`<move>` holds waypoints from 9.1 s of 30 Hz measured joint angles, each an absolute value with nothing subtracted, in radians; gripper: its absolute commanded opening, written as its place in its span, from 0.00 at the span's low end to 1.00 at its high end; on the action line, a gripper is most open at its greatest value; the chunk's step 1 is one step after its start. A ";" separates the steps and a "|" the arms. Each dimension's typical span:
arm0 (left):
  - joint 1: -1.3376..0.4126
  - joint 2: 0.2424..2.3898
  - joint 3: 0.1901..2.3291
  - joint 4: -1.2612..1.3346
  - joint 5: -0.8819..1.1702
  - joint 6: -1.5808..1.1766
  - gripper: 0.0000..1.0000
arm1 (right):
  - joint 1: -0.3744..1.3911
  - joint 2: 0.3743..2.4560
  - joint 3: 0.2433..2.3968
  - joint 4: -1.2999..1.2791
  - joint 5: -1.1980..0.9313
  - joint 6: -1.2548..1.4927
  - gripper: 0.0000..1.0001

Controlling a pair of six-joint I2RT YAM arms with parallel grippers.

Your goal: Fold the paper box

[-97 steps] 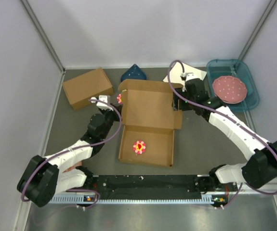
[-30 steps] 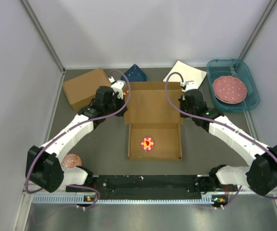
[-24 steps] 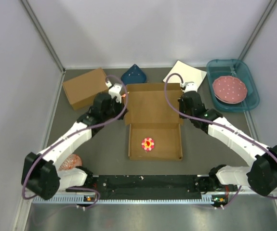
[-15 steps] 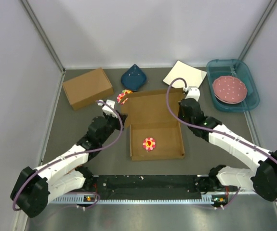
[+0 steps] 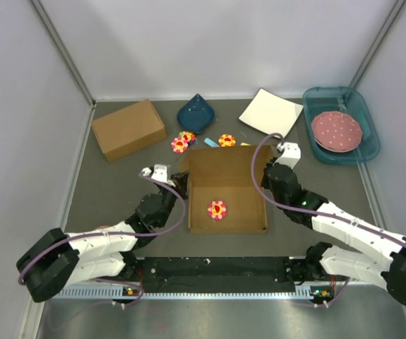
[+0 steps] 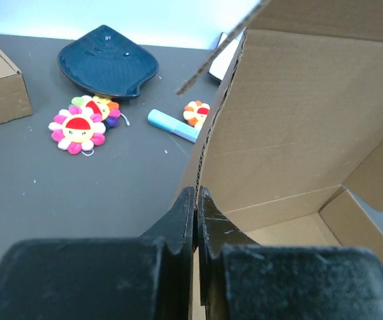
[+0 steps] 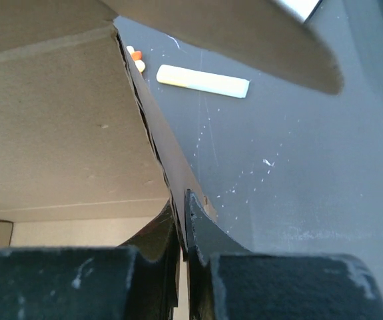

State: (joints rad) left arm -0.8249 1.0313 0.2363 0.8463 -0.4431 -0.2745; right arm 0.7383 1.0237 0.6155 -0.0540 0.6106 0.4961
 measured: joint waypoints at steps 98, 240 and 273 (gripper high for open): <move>-1.341 1.493 0.179 1.348 -1.096 -0.476 0.00 | 1.038 0.519 0.519 -0.511 0.885 0.706 0.74; -1.300 1.061 0.427 0.080 -0.387 -0.891 0.62 | 1.037 0.741 0.485 -0.434 0.633 0.622 0.99; -0.846 0.955 0.327 -0.009 -0.516 -0.859 0.77 | 0.793 1.265 0.508 0.078 0.360 0.770 0.89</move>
State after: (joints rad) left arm -0.8455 0.9554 0.3271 -0.0090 -0.5159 -0.8593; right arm 0.7933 1.2652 0.5076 0.0776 0.3595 0.7704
